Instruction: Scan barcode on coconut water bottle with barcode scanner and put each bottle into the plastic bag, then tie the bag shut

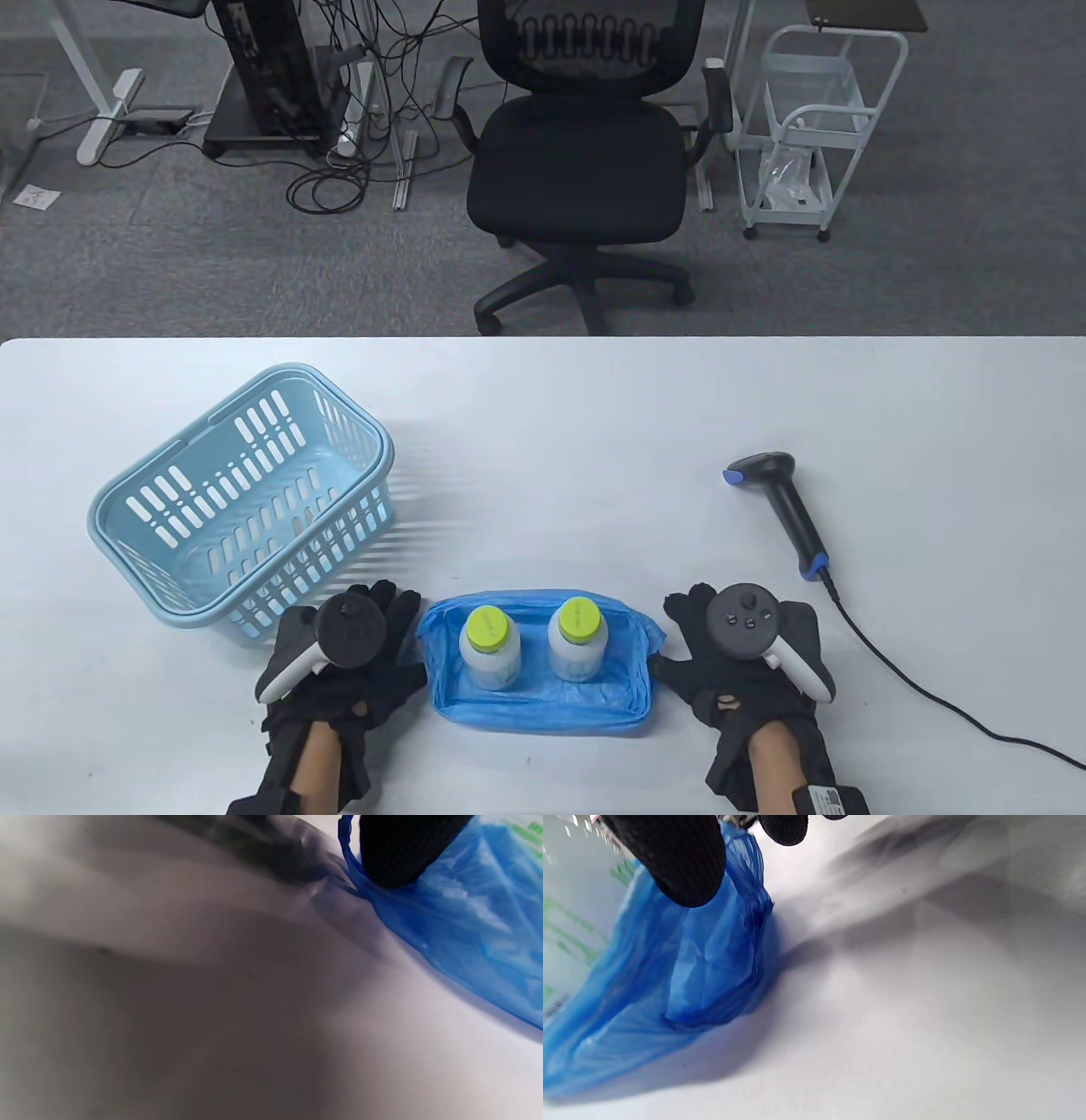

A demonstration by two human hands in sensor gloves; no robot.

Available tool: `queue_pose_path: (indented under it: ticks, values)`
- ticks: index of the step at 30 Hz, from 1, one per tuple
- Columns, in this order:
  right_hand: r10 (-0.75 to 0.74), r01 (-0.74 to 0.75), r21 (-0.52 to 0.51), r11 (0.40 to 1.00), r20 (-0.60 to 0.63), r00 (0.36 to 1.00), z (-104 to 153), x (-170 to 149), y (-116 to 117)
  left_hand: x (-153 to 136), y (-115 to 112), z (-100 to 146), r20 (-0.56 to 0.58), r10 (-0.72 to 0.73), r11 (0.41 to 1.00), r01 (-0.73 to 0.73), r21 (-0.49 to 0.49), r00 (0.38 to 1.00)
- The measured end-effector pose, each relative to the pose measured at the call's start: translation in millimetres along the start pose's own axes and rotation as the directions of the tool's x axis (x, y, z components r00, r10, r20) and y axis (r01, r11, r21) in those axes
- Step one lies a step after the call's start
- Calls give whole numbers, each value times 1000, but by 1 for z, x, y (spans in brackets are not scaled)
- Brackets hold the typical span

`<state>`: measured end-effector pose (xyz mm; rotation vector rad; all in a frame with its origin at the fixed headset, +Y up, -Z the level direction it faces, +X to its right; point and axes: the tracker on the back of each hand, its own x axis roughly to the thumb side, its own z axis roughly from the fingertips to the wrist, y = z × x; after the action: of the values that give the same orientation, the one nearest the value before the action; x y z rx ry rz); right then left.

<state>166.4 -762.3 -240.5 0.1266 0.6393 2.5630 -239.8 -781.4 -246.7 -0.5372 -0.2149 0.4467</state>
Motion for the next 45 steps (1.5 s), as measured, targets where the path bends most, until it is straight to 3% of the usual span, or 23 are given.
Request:
queue_pose_path:
  ticks: [4, 6, 7, 9, 15, 20, 25, 28, 33, 38, 41, 43, 44, 45]
  values:
    - [71, -70, 15, 997, -1, 998, -8, 8, 13, 5, -5, -4, 50, 82, 997, -83, 6, 995]
    - [76, -76, -9, 997, -2, 997, -9, 10, 14, 6, -2, -3, 46, 56, 996, -59, 70, 997]
    - [81, -82, -60, 995, -12, 997, -8, 12, 12, 5, 1, -1, 44, 57, 987, -63, 148, 997]
    - [76, -79, -130, 988, -29, 997, -5, 12, 6, 1, 5, 3, 48, 89, 973, -97, 208, 995]
    - [-71, 67, -223, 973, -10, 997, 6, 5, -11, -9, 17, 16, 88, 212, 936, -228, 267, 973]
    - [-249, 255, -298, 920, 61, 967, 27, 6, -34, -5, 39, 38, 232, 332, 855, -396, 335, 914]
    - [-314, 333, -360, 872, 113, 943, 50, 6, -62, 5, 59, 58, 424, 438, 761, -578, 295, 793]
    - [-360, 406, -338, 849, 192, 913, 59, 9, -78, 12, 66, 65, 530, 515, 686, -695, 215, 673]
    - [-469, 577, -277, 769, 369, 802, 66, 22, -94, 24, 74, 69, 638, 578, 566, -813, 137, 510]
    - [-533, 730, -202, 653, 563, 632, 71, 49, -105, 42, 74, 63, 704, 674, 407, -908, -102, 223]
    - [-516, 766, -173, 619, 645, 563, 74, 66, -107, 58, 69, 52, 698, 711, 349, -905, -244, 86]
    - [-514, 776, -165, 608, 663, 544, 75, 78, -106, 70, 67, 47, 691, 722, 322, -899, -296, 30]
    - [-506, 774, -171, 609, 668, 545, 75, 82, -106, 76, 68, 46, 700, 714, 331, -898, -289, 38]
    - [-496, 771, -180, 611, 672, 550, 75, 88, -106, 83, 69, 45, 726, 683, 377, -891, -255, 82]
